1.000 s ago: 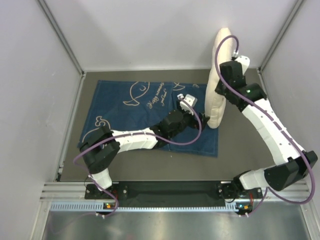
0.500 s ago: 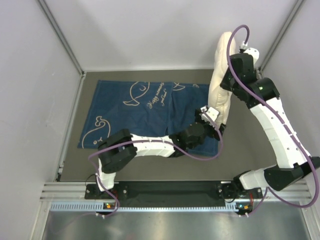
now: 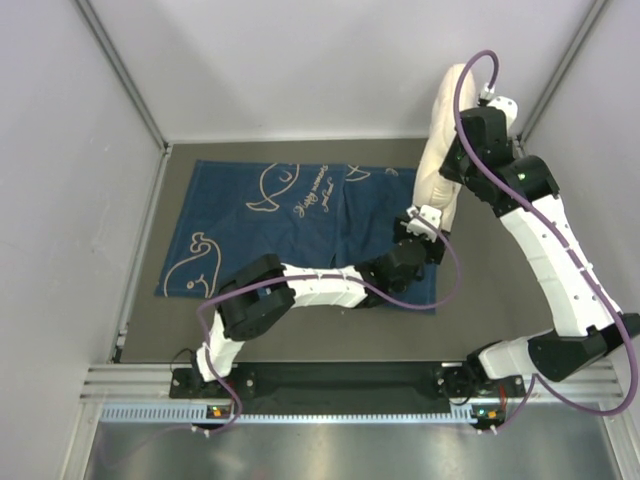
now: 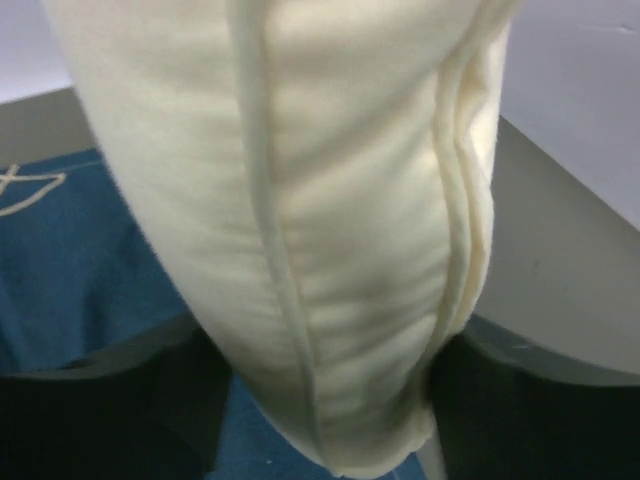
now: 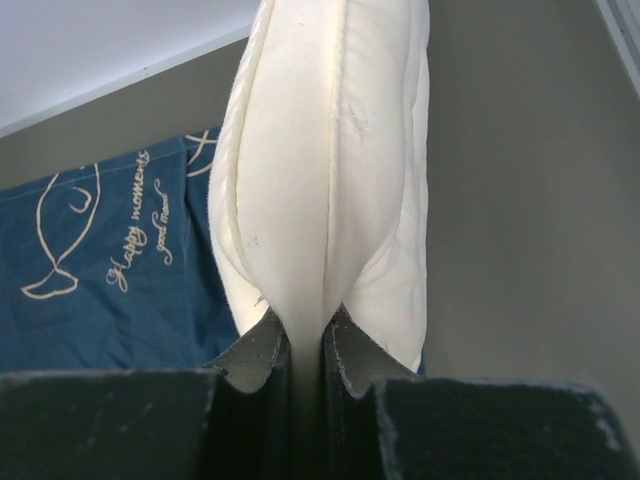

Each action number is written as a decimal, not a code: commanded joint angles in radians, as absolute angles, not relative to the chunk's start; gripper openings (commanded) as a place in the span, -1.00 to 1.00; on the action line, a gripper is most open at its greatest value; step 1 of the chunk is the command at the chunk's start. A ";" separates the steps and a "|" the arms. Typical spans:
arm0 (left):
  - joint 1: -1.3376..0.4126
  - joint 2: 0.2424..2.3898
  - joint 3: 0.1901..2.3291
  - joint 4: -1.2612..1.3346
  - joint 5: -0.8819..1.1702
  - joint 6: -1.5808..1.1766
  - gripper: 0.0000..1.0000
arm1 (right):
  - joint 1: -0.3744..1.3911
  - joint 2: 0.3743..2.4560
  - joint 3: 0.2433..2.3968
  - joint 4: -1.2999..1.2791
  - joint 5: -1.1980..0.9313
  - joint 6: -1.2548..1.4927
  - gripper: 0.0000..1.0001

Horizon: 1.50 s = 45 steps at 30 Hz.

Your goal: Put the pillow into the pillowcase

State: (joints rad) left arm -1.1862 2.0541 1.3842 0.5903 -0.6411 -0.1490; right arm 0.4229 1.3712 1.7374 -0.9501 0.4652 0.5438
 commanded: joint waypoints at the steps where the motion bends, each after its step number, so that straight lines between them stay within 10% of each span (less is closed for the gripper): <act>1: -1.170 2.077 1.433 0.546 -0.654 -0.193 0.27 | 0.420 1.341 1.836 -0.850 0.486 0.546 -1.00; 7: -1.157 2.057 1.394 0.611 -0.450 -0.259 -1.00 | 0.422 1.312 1.879 -0.905 0.577 0.515 -1.00; 19: -1.238 2.020 1.457 0.626 -0.034 -0.461 -1.00 | 0.422 1.238 2.109 -1.143 0.802 0.410 -1.00; 30: -1.233 1.801 1.005 0.773 -0.107 -1.101 -1.00 | 0.422 1.376 1.902 -1.132 0.560 0.344 -1.00; 45: -0.819 1.700 0.902 0.577 0.300 -1.212 -1.00 | 0.422 1.856 2.229 -0.962 0.370 0.339 -1.00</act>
State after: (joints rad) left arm -0.8810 1.7359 0.8967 0.6754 0.1745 -1.1671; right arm 0.4427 1.8347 2.1178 -1.1862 0.2787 0.3771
